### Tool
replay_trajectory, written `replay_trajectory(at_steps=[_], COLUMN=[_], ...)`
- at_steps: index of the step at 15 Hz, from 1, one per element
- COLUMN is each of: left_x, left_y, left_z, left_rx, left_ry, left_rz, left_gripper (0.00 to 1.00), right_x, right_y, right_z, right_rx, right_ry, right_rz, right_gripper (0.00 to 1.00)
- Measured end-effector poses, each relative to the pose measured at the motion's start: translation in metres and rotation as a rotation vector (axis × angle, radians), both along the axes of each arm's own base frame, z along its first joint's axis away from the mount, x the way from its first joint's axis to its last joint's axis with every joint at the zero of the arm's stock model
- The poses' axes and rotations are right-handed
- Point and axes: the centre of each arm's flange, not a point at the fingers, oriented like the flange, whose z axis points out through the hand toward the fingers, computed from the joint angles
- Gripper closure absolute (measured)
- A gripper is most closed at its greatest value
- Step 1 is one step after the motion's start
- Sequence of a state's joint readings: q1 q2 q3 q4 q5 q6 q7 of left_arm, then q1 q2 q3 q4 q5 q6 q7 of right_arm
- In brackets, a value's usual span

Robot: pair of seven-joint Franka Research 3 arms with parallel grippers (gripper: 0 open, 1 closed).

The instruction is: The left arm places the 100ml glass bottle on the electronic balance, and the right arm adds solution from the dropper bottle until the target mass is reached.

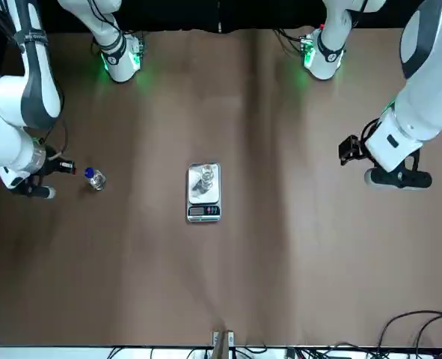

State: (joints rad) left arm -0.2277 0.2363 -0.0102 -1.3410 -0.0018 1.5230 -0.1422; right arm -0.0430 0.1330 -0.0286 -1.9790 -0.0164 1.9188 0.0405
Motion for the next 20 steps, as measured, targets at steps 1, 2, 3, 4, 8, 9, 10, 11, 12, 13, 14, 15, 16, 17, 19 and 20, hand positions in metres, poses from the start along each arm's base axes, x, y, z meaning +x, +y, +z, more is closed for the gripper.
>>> replay_trajectory(at_steps=[1, 2, 3, 4, 8, 9, 10, 11, 12, 13, 14, 15, 16, 17, 19, 20], left_x=[-0.002, -0.003, -0.004, -0.004, -0.004, -0.004, -0.005, -0.006, -0.006, -0.006, -0.006, -0.006, -0.007, -0.007, -0.007, -0.007], left_y=[0.008, 0.012, 0.015, 0.017, 0.028, 0.032, 0.034, 0.036, 0.040, 0.044, 0.050, 0.057, 0.061, 0.065, 0.072, 0.074], left_z=[0.006, 0.008, 0.010, 0.010, 0.014, 0.016, 0.017, 0.019, 0.020, 0.021, 0.022, 0.025, 0.027, 0.029, 0.030, 0.030], left_rx=[-0.001, 0.000, 0.001, 0.001, 0.000, -0.001, -0.001, -0.001, -0.002, -0.003, -0.004, -0.005, -0.006, -0.006, -0.006, -0.006], left_ry=[-0.004, -0.001, 0.002, 0.004, 0.000, -0.002, -0.001, 0.001, 0.001, 0.001, -0.001, -0.005, -0.008, -0.010, -0.011, -0.011], left_rz=[0.011, 0.017, 0.021, 0.021, 0.034, 0.033, 0.028, 0.023, 0.018, 0.015, 0.011, 0.007, 0.003, 0.001, 0.008, 0.011], left_gripper=[0.00, 0.00, 0.00, 0.00, 0.00, 0.00, 0.00, 0.00, 0.00, 0.00, 0.00, 0.00, 0.00, 0.00, 0.00, 0.00], right_x=[0.001, 0.001, 0.001, 0.002, 0.005, 0.006, 0.006, 0.007, 0.008, 0.008, 0.008, 0.008, 0.008, 0.009, 0.009, 0.010], right_y=[0.000, 0.000, 0.000, 0.000, 0.001, 0.001, 0.002, 0.002, 0.004, 0.006, 0.008, 0.011, 0.013, 0.016, 0.025, 0.030], right_z=[0.004, 0.004, 0.005, 0.005, 0.016, 0.018, 0.020, 0.022, 0.023, 0.024, 0.026, 0.029, 0.033, 0.038, 0.050, 0.057], right_rx=[0.000, 0.000, 0.000, 0.000, 0.002, 0.003, 0.003, 0.003, 0.004, 0.005, 0.007, 0.009, 0.014, 0.027, 0.051, 0.061], right_ry=[0.001, 0.000, 0.000, 0.002, 0.003, 0.001, -0.002, -0.003, -0.005, -0.004, -0.001, 0.006, 0.013, 0.022, 0.035, 0.038], right_rz=[0.000, 0.000, 0.000, 0.000, -0.002, -0.003, -0.003, -0.002, -0.001, 0.002, 0.004, 0.006, 0.005, 0.003, 0.005, 0.007], right_gripper=[0.84, 0.84, 0.84, 0.84, 0.84, 0.84, 0.84, 0.84, 0.84, 0.84, 0.84, 0.84, 0.84, 0.84, 0.84, 0.84])
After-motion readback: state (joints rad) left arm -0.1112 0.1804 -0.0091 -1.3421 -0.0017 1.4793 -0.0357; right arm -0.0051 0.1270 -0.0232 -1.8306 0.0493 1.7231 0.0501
